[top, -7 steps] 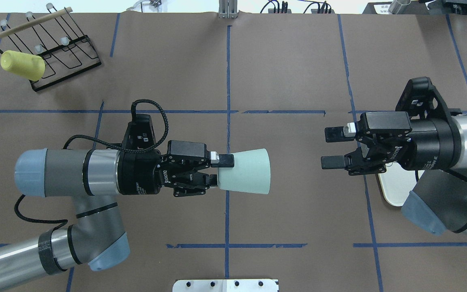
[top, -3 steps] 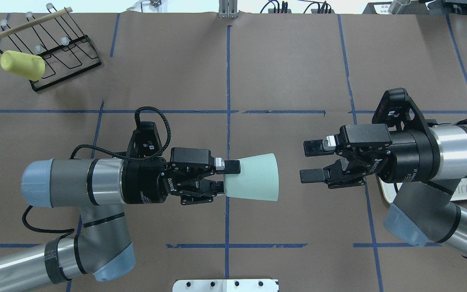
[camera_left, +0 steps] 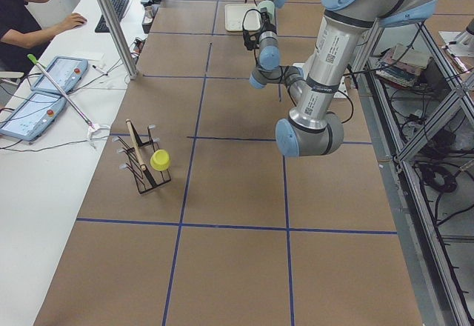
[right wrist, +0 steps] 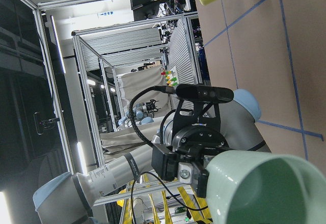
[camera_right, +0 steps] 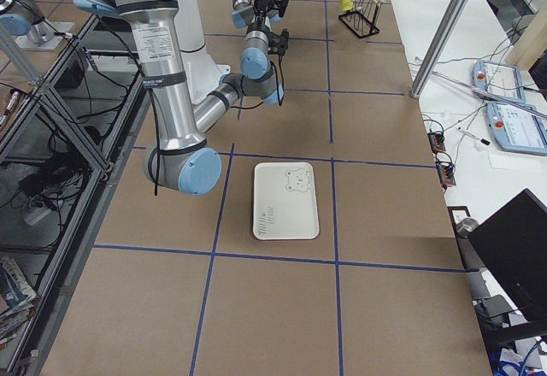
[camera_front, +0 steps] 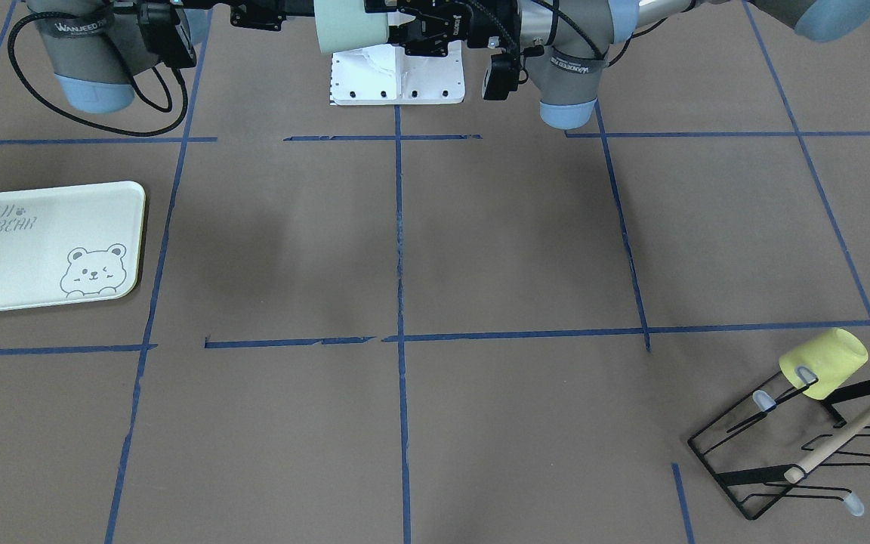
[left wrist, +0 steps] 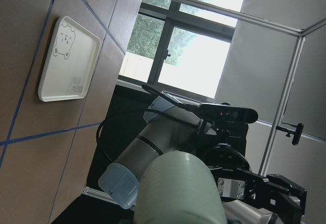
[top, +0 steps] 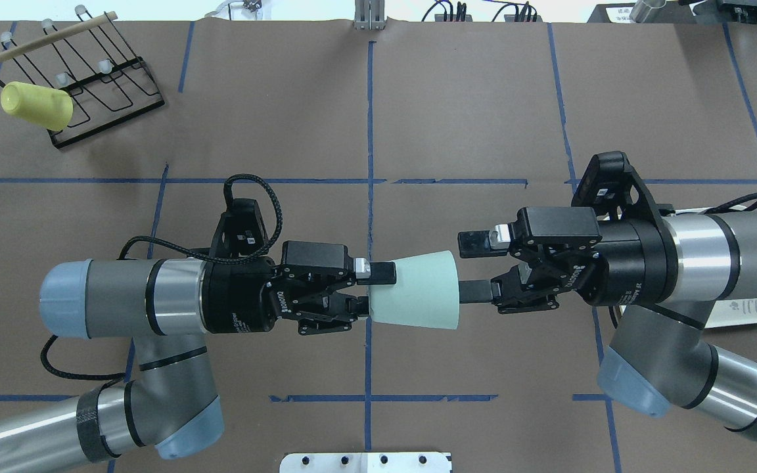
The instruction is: Left arm grabs green cup and hands to right arm on tray
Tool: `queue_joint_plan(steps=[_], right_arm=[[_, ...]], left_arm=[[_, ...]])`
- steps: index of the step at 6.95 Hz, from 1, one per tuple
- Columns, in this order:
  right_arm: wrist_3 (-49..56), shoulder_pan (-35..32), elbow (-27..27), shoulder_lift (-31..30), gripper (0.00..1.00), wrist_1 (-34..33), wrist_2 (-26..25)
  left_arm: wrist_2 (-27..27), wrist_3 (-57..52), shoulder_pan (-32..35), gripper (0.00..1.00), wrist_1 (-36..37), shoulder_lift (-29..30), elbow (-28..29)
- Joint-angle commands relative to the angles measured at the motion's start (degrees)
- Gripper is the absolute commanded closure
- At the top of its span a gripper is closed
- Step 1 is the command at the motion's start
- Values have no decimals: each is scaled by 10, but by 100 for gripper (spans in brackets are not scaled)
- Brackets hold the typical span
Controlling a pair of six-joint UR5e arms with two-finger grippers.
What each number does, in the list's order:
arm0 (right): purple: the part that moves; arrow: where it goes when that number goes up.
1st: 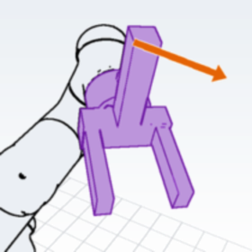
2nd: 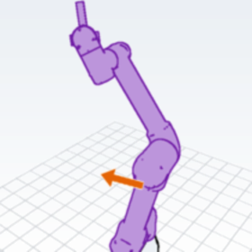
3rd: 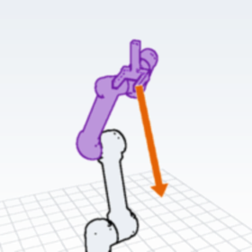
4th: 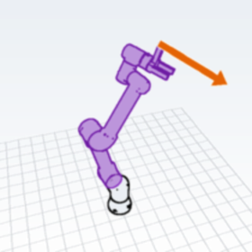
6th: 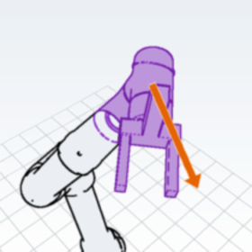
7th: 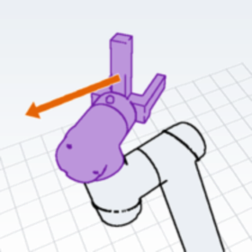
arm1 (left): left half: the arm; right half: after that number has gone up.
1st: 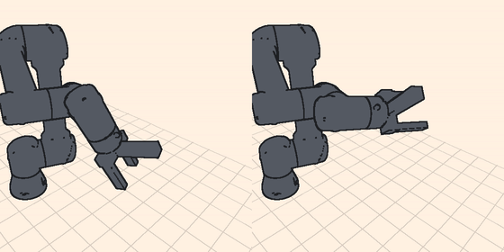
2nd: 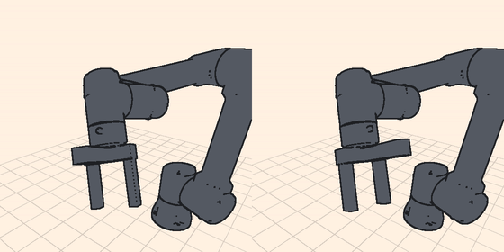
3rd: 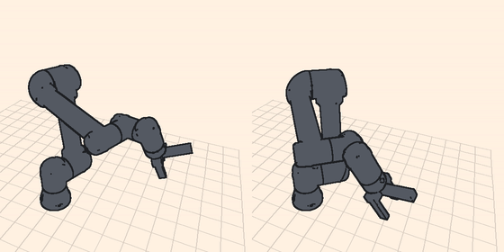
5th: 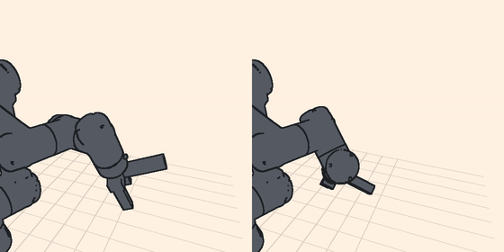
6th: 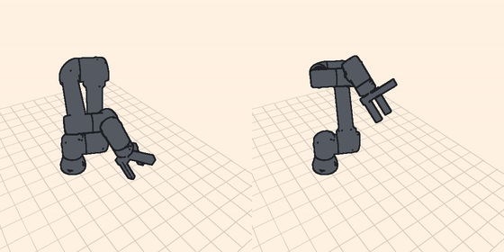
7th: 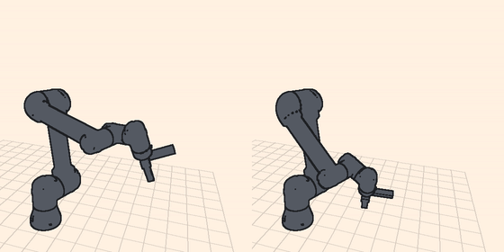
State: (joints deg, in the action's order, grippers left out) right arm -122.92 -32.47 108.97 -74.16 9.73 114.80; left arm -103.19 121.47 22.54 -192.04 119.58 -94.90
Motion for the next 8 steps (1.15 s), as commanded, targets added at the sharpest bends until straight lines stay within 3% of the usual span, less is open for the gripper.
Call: queue_joint_plan(steps=[1,2,4,5,6,7,8], right_arm=[[1,8,-3,7,0,-2,-10],[1,9,-4,7,3,-2,-13],[1,13,-9,6,67,0,-15],[3,14,-10,7,91,1,-15],[7,16,-10,7,100,-2,-15],[8,21,-10,7,100,-3,-15],[8,22,-10,7,100,-3,-15]], left_arm=[[0,0,0,87,1,0,-1],[0,0,-2,86,1,0,-1],[0,0,-3,82,1,0,-3],[0,0,-3,64,2,0,-5],[1,0,-3,57,4,0,-6],[0,0,-3,50,4,0,-6],[2,1,-3,15,5,0,-6]])
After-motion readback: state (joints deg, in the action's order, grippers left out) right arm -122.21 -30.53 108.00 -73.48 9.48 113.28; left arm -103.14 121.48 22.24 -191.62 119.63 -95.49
